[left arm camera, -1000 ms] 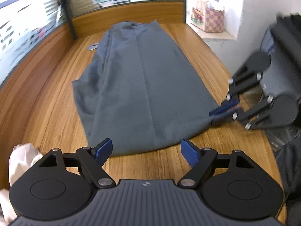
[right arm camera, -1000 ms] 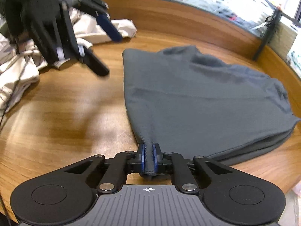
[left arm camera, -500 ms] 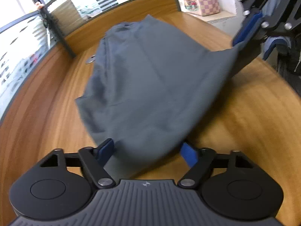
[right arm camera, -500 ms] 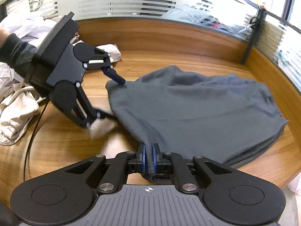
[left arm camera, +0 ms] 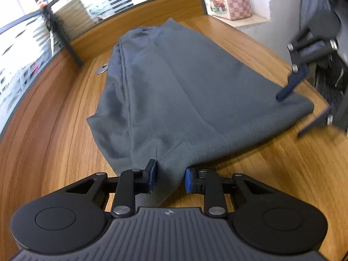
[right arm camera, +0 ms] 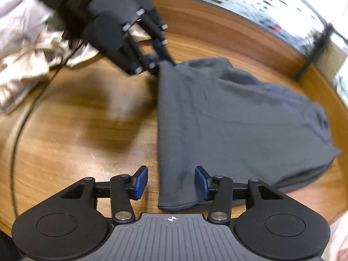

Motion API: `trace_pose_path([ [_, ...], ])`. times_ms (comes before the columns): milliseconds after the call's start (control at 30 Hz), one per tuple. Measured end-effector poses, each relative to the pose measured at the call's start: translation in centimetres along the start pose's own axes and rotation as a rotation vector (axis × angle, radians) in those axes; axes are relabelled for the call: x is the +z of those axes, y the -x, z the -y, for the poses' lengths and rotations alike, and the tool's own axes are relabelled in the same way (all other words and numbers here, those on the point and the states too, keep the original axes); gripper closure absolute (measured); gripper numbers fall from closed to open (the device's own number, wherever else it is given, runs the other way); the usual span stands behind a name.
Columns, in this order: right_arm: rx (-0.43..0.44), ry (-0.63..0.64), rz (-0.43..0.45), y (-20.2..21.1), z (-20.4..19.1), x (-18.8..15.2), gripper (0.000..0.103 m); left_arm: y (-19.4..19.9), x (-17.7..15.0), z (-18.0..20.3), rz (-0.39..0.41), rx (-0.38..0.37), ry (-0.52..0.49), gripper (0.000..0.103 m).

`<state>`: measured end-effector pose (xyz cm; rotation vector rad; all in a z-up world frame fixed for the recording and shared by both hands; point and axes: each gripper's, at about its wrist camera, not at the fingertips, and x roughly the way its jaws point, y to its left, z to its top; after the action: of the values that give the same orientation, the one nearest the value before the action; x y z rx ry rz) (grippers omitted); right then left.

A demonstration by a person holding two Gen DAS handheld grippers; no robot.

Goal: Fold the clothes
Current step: 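Grasp the trouser hem with the right gripper while the left gripper grasps beside it, then lift the hem with both grippers and fold it over onto the trousers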

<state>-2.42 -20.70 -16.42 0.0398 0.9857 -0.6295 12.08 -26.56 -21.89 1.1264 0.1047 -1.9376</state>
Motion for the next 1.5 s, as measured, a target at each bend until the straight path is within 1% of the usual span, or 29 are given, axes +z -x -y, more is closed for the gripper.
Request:
trace_pose_path([
  [100,-0.067,0.046,-0.006,-0.7,-0.8,-0.3,0.055,0.5,0.5,-0.1,-0.001,0.009,0.022,0.075],
  [167,-0.105,0.044,-0.011,-0.9,-0.7,-0.7,0.066,0.9,0.7,0.0,0.003,0.014,0.028,0.077],
  [200,-0.110,0.036,-0.005,-0.6,-0.5,-0.7,0.082,1.1,0.8,0.1,0.005,0.017,0.025,0.080],
  [233,-0.115,0.028,0.001,-0.3,-0.3,-0.7,0.089,1.4,0.9,0.3,0.008,0.026,0.020,0.082],
  [300,-0.124,0.018,0.018,0.6,0.1,-0.6,0.089,1.9,1.0,0.5,0.014,0.038,0.017,0.082],
  [400,-0.129,-0.006,0.049,3.2,1.1,-0.3,0.089,3.3,1.4,1.3,0.027,0.047,0.036,0.082],
  [500,-0.129,-0.029,0.073,6.0,2.2,-0.2,0.090,5.0,2.0,2.9,0.036,0.049,0.056,0.083],
  [567,-0.109,-0.071,0.077,7.9,2.9,-0.6,0.090,6.3,2.3,4.5,0.038,0.049,0.057,0.083],
  [667,-0.042,-0.145,0.063,10.0,3.9,-1.6,0.090,8.4,2.5,6.9,0.050,0.048,0.098,0.083],
  [733,-0.003,-0.170,0.050,11.2,4.2,-2.4,0.090,9.4,2.5,8.4,0.058,0.042,0.130,0.083],
  [867,0.014,-0.167,0.020,12.9,4.9,-3.5,0.090,10.0,3.6,9.5,0.076,0.041,0.130,0.083],
  [967,0.012,-0.165,0.015,13.3,6.4,-3.6,0.090,10.4,4.5,10.3,0.089,0.040,0.129,0.083],
  [1100,0.001,-0.148,0.026,13.3,8.1,-3.1,0.090,9.6,7.0,8.7,0.098,0.064,0.126,0.083],
  [1200,-0.010,-0.140,0.043,12.6,10.5,-2.1,0.090,8.3,8.9,6.8,0.098,0.079,0.115,0.083],
  [1333,-0.018,-0.142,0.053,11.2,14.1,-0.8,0.090,5.7,11.4,4.1,0.081,0.094,0.123,0.083],
  [1500,0.001,-0.149,0.039,8.3,18.4,0.3,0.090,1.6,14.2,1.0,0.062,0.104,0.144,0.083],
])
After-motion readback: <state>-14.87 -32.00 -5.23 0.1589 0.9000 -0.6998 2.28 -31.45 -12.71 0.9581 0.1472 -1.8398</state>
